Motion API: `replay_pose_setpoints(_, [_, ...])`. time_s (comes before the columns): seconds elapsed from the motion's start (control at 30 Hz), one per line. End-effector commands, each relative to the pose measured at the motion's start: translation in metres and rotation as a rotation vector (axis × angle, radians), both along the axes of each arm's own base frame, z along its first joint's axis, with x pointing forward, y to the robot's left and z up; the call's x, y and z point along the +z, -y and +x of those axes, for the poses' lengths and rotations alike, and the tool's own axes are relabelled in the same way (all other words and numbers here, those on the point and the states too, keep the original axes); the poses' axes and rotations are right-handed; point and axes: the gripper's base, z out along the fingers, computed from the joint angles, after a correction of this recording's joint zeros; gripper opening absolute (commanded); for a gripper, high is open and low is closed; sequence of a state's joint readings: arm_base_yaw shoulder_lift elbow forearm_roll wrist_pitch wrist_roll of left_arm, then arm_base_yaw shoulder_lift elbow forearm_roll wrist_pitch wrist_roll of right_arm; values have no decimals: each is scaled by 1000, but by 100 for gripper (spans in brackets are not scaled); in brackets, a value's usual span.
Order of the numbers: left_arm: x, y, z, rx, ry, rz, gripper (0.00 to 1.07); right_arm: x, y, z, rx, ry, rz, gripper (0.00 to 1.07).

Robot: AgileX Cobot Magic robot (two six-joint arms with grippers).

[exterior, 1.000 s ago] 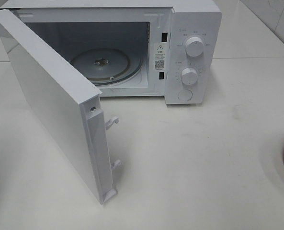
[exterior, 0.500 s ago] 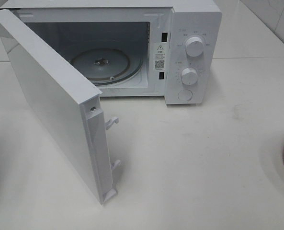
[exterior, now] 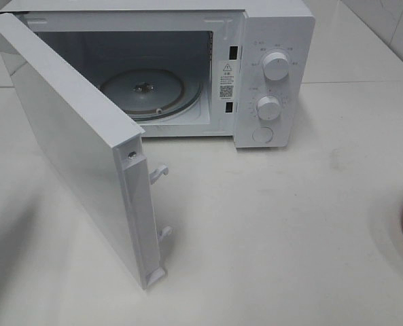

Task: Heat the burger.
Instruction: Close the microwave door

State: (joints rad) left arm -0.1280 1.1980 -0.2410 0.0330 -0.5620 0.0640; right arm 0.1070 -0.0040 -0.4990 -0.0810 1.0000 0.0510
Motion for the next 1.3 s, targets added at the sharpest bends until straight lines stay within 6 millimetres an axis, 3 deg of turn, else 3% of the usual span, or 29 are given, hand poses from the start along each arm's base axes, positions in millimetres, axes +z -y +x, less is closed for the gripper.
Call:
replay_pose_setpoints(0.03, [-5,9,4,-48,14,-34,0,0,0,-4,1,32,-7,76])
replay_pose_setpoints(0.7, [-10,58,40,-223,-1,-31,0,0,0,-4,1,32,-7,76])
replay_pose_setpoints(0.87, [-10,82,53,-285,-2,-38,0,0,0,-4,1,32,-7,76])
replay_pose_setpoints(1.3, [-13,113,76,-282,-12,-94,0,0,0,-4,1,32,-7,76])
